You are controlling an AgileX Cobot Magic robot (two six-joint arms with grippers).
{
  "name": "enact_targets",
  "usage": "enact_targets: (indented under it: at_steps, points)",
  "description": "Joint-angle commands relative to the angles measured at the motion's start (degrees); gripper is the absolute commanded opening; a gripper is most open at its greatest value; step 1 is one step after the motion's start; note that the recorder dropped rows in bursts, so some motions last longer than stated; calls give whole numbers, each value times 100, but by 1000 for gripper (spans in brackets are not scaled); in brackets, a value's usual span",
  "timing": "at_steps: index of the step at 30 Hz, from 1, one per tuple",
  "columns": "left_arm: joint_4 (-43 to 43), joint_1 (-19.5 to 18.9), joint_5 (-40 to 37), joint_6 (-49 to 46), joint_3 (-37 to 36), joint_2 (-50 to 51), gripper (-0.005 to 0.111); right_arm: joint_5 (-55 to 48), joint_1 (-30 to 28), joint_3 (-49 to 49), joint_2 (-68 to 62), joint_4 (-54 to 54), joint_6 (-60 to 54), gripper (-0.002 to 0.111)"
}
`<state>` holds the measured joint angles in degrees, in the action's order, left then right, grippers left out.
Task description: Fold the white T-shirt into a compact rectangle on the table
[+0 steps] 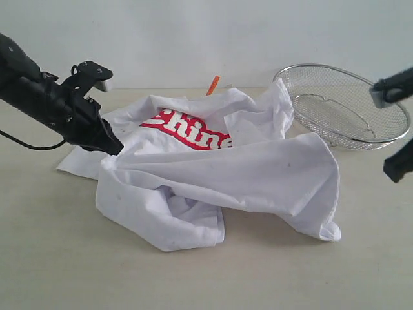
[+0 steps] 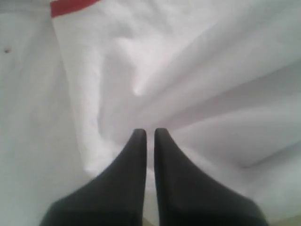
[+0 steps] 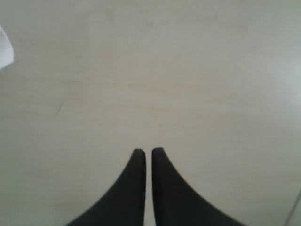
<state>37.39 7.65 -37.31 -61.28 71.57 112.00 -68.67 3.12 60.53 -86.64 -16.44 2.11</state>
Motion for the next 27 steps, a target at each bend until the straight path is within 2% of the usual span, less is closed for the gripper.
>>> enact_targets:
  at_steps: [1, 4, 6, 11, 12, 13, 14, 15, 17, 21, 25, 27]
  points:
    - [44, 245, -691, 479, -43, -134, 4, 755, -543, -590, 159, 1191, -719, 0]
    - [229, 511, -915, 480, -286, -161, 4, 947, -725, -798, 135, 2556, -2137, 0]
    - [285, 744, -917, 480, -584, -208, 4, 1125, -778, -928, 135, 2986, -2677, 0]
    - [640, 1296, -102, 431, -1433, -444, 4, 1502, -778, -1075, 135, 3094, -2818, 1]
    - [717, 1390, 74, 431, -1558, -468, 4, 1562, -778, -1074, 135, 3120, -2818, 4]
    - [737, 1539, 310, 431, -1694, -468, 4, 1615, -778, -1074, 135, 3240, -2844, 16]
    - [737, 1594, 251, 431, -1722, -489, 4, 1615, -778, -1074, 135, 3332, -2884, 22]
    - [793, 1702, -138, 335, -1722, -600, 4, 1570, -778, -1074, 135, 3612, -3106, 34]
    - [1141, 1898, -219, 136, -1722, -956, 4, 1600, -778, -1074, 135, 4147, -3588, 36]
    - [1160, 1975, 13, 136, -1722, -1124, 4, 1666, -778, -1074, 135, 4993, -4063, 37]
    - [1211, 1975, 154, 123, -1722, -871, 4, 1824, -778, -1074, 124, 4286, -3741, 37]
    - [1509, 1975, 240, -236, -1722, -715, 4, 1864, -778, -1074, 68, 4140, -3607, 37]
